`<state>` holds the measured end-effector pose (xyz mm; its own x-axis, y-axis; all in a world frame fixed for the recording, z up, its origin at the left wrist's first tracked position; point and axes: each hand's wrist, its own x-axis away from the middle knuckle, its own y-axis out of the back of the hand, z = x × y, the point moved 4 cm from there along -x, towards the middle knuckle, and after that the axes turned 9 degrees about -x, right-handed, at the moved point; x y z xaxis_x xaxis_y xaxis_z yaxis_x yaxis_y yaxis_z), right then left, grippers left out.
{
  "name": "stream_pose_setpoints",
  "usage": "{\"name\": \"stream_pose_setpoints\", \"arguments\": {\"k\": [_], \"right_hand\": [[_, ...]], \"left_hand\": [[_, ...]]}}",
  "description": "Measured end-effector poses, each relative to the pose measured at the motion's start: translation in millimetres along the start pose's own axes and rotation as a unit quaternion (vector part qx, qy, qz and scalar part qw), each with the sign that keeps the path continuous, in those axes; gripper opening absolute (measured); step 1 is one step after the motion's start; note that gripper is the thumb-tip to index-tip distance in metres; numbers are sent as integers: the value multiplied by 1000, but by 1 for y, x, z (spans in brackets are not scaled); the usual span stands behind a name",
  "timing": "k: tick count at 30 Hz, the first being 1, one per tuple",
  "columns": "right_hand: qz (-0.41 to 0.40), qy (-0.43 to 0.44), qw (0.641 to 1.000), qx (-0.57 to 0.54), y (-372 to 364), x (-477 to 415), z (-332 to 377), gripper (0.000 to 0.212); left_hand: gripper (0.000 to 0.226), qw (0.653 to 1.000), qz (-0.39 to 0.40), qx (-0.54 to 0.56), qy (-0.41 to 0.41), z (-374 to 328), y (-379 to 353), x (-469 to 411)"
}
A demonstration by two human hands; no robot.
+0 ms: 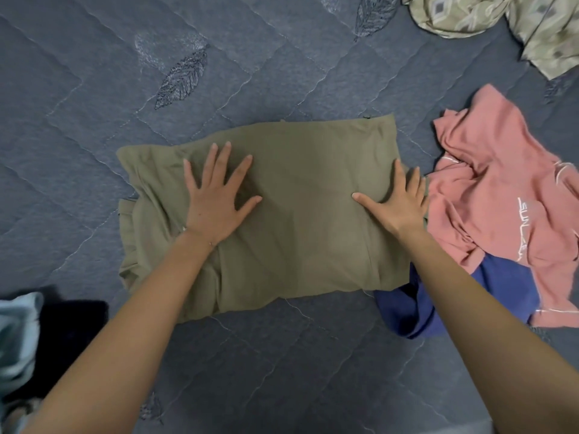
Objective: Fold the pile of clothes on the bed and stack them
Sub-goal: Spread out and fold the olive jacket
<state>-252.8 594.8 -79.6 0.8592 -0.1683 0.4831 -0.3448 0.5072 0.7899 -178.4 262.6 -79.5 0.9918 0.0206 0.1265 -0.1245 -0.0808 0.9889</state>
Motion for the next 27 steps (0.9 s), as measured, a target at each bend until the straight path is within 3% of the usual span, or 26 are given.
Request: {"name": "stream_pose_setpoints", "arguments": {"k": [5,10,13,18,21,23,27], "right_hand": [[16,-23,993,-116,3,-1,-11,127],[-12,-34,989,-143,12,-8,-25,130],[-5,-28,997,-75,17,-14,-33,116],[74,106,990,-60,12,-7,-15,74],[125,142,971,-143,6,3,-7,60],[141,119,955,-233,8,9,-9,49],[140,96,942,-288,17,22,-3,43]], "left_hand": [[63,994,-42,52,-87,-78,-6,25],[80,993,97,45,-47,-120,-35,31],[82,988,145,6,-41,-123,-45,26],[82,985,171,-2,-31,-124,-45,21],[82,983,181,2,-32,-125,-40,21],[79,984,173,34,-29,-125,-34,24],[67,983,109,145,22,-124,-18,38]]}}
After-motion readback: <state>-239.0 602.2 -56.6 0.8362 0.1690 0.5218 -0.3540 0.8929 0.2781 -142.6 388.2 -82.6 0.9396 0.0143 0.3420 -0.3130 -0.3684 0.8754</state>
